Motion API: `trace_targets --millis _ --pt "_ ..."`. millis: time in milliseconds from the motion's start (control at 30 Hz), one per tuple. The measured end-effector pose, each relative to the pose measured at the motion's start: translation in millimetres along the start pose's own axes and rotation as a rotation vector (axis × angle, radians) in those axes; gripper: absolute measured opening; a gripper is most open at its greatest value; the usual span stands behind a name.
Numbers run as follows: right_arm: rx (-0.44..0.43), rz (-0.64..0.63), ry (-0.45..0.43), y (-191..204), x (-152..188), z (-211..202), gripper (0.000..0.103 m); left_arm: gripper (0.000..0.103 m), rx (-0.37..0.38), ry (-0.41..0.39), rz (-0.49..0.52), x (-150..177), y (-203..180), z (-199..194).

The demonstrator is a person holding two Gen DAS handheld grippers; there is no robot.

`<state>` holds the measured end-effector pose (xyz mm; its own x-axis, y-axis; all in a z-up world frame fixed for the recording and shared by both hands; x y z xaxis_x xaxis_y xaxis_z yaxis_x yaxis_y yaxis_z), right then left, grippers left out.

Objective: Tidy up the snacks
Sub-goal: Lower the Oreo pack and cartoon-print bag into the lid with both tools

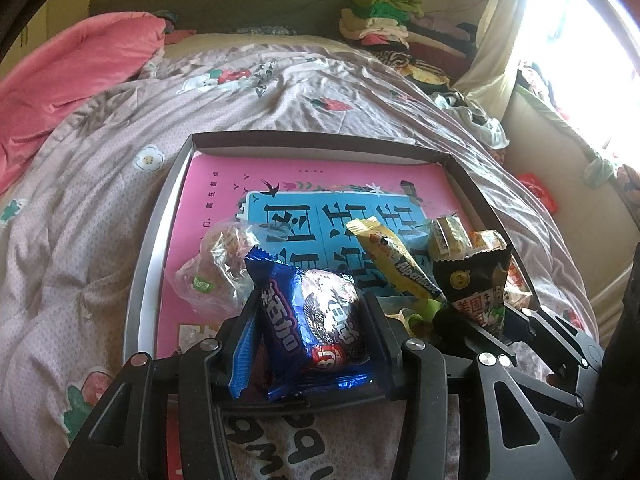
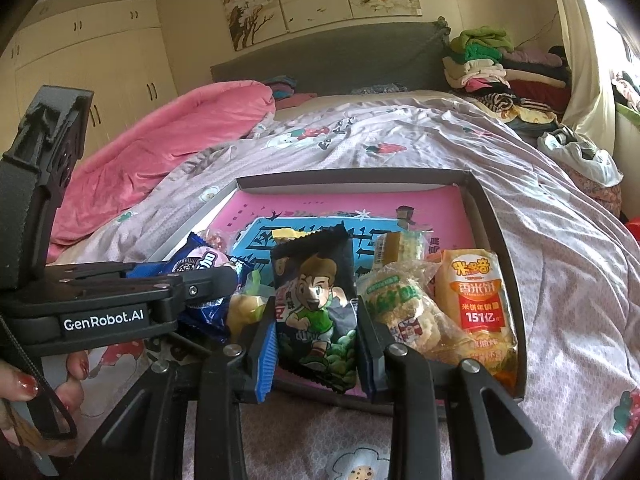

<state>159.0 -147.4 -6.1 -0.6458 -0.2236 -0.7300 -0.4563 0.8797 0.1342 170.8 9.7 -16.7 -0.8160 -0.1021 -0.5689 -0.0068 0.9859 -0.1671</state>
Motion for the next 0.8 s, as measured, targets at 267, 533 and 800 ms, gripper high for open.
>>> trace_targets --millis 267,533,800 --pt "0.012 -0.017 0.000 2 2 1 0.034 0.049 -0.009 -0.003 0.010 1 0 0" --pt "0.006 -0.028 0.005 3 5 -5 0.038 0.049 -0.037 -0.004 0.037 3 -4 0" --pt "0.014 -0.036 -0.004 3 7 -10 0.038 0.049 -0.042 -0.004 0.042 3 -5 -1"
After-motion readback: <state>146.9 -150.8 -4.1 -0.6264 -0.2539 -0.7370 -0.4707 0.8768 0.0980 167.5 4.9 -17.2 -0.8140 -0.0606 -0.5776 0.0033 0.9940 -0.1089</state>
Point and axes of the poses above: each gripper's, at about its wrist camera, not at the fingertips, and z roughly the way its jaws point, y to its left, x to its underside, the point moved 1 cm from there along z, roughly the way its jaws point, and after that the axes turned 4 degrees about y, right-handed, at the moved point
